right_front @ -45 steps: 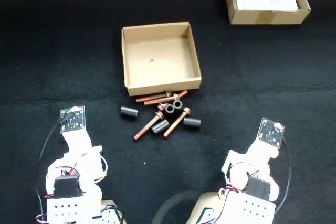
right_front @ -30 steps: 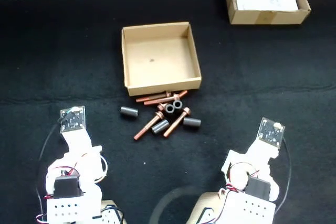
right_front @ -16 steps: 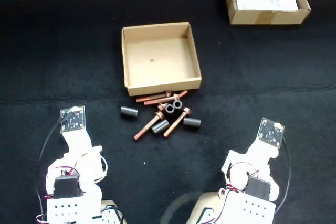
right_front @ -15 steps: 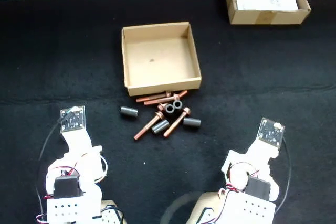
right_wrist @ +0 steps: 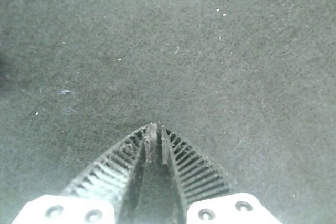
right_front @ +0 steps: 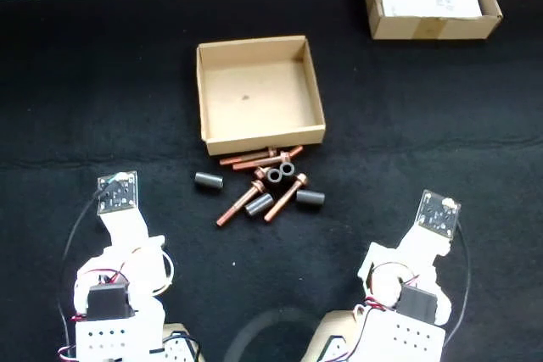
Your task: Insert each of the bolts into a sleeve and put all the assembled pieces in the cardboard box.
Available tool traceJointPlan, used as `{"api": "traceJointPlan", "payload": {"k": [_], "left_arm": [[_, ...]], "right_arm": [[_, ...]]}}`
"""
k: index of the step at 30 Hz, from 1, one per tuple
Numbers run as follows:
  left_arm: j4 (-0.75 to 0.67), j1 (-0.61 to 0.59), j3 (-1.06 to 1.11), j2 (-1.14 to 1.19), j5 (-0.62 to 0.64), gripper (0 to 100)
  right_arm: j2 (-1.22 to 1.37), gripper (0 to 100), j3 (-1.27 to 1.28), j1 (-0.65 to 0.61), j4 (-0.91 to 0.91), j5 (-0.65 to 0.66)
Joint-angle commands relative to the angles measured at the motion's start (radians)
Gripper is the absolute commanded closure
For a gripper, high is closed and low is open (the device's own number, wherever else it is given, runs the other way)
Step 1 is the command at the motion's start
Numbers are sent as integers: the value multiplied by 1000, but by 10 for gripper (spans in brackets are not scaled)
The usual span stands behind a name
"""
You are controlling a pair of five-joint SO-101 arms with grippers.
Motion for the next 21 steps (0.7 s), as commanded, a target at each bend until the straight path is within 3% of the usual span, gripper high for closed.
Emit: {"api": "traceJointPlan", "payload": {"k": [1,14,19,21], "left_arm": [[5,-7,16,-8,0,984],[-190,-7,-30,-10,-6,983],[-190,-5,-193,-4,-2,982],[-126,15,-285,-2,-2,982]], "right_arm": [[-4,985,88,-12,-1,-5],[-4,985,88,-12,-1,-5],[-4,985,88,-12,-1,-5],[-4,985,88,-12,-1,-5]]}}
